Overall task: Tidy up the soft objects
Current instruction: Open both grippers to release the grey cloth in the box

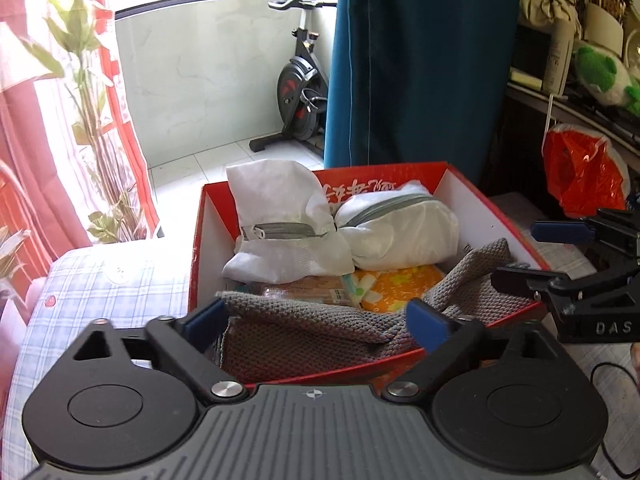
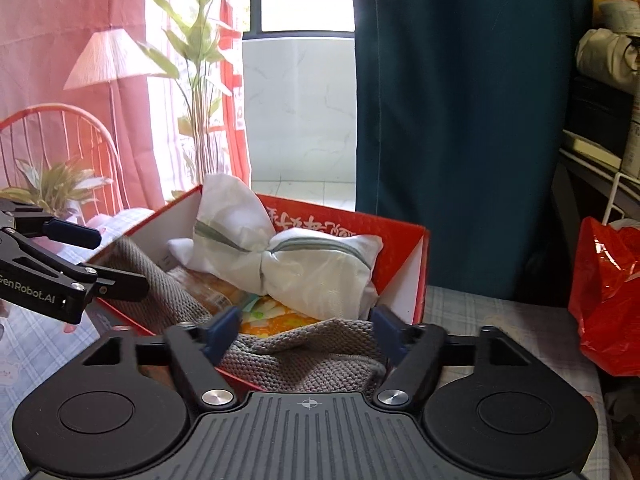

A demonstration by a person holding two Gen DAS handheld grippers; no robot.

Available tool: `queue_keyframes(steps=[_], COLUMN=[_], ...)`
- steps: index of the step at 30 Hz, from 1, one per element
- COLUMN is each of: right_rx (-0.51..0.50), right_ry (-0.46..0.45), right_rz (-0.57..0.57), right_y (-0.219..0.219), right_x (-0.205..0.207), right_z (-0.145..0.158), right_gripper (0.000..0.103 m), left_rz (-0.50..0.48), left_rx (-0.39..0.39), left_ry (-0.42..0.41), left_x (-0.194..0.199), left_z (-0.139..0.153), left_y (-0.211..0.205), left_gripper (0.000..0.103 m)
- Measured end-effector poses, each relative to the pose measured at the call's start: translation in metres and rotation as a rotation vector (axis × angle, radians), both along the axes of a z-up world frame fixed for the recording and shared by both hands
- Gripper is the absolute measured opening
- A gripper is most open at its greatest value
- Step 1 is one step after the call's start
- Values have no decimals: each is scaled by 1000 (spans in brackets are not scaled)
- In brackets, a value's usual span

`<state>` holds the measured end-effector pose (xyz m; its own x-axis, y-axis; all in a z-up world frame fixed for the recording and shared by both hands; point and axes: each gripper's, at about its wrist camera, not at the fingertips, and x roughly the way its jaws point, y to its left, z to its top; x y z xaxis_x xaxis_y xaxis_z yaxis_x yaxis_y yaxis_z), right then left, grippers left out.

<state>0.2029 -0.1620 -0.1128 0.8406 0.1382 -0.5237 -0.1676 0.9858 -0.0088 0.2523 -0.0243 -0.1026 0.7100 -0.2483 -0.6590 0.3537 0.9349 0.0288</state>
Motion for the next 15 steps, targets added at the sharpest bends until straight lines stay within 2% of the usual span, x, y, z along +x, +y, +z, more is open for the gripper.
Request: queue_keyframes(steps=[1, 2, 3, 15], right_rx=[7, 16, 26, 84], right_ry=[-6, -13, -21, -28], right_rz=[1, 2, 4, 1], right_y=[0, 0, 0, 9], right_x=[-3, -6, -10, -55], right_z=[2, 3, 5, 2], right_gripper=[89, 98, 102, 102], left_rz=[3, 5, 9, 65], left_rx=[-6, -7, -5, -34], left_ry=[-4, -9, -14, -103], left_x=[-3, -7, -12, -75], left_z=[2, 3, 4, 8], left_y=[1, 2, 3, 24], left_gripper=[103, 103, 103, 103])
